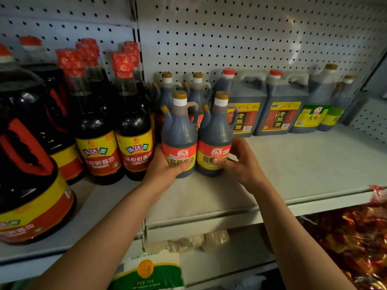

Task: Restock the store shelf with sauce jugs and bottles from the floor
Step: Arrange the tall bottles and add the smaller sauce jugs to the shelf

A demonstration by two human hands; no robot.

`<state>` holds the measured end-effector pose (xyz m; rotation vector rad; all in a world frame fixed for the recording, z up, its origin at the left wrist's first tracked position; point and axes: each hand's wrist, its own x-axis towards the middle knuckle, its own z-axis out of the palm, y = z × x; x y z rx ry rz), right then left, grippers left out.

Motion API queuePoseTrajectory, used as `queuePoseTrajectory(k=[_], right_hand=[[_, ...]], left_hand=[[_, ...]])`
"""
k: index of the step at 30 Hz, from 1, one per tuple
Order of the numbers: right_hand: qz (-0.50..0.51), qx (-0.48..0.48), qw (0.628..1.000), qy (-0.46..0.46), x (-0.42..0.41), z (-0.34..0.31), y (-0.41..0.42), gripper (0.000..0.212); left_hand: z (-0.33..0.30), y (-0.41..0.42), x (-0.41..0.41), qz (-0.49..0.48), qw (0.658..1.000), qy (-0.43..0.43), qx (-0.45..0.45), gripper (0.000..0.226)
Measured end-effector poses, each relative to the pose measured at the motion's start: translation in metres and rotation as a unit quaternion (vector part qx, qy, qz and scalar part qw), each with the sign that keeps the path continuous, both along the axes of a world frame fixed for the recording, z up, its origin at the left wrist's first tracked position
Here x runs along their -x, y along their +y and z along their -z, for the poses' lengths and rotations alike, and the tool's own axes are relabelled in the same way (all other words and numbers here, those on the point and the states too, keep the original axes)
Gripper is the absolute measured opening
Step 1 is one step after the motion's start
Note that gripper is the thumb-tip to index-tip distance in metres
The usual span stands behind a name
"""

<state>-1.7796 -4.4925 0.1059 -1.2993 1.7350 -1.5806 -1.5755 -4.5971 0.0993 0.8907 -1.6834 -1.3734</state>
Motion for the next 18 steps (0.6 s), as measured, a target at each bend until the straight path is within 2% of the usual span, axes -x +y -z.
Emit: queuePoseTrajectory(k=[7,14,16,18], right_hand=[[0.005,-0.013,1.0,0.008,0.005,-0.002,-0.021,0.078],[0.001,-0.01,1.0,0.011,0.006,0.003,-0.023,0.073],[-0.003,-0.015,1.0,0.017,0.006,0.002,-0.022,0.076],[-0.012,-0.022,0.999,0.03,0.005,-0.002,-0.021,0.086]], left_hand=[[0.0,-0.01,0.016,-0.015,0.999,0.034,-0.03,0.087],[0.003,-0.011,0.022,-0.079,0.997,0.002,-0.015,0.088],[-0.001,0.003,0.023,-0.126,0.991,-0.016,0.04,0.092],[-0.014,0.027,0.023,-0.178,0.97,-0.018,0.164,0.101]])
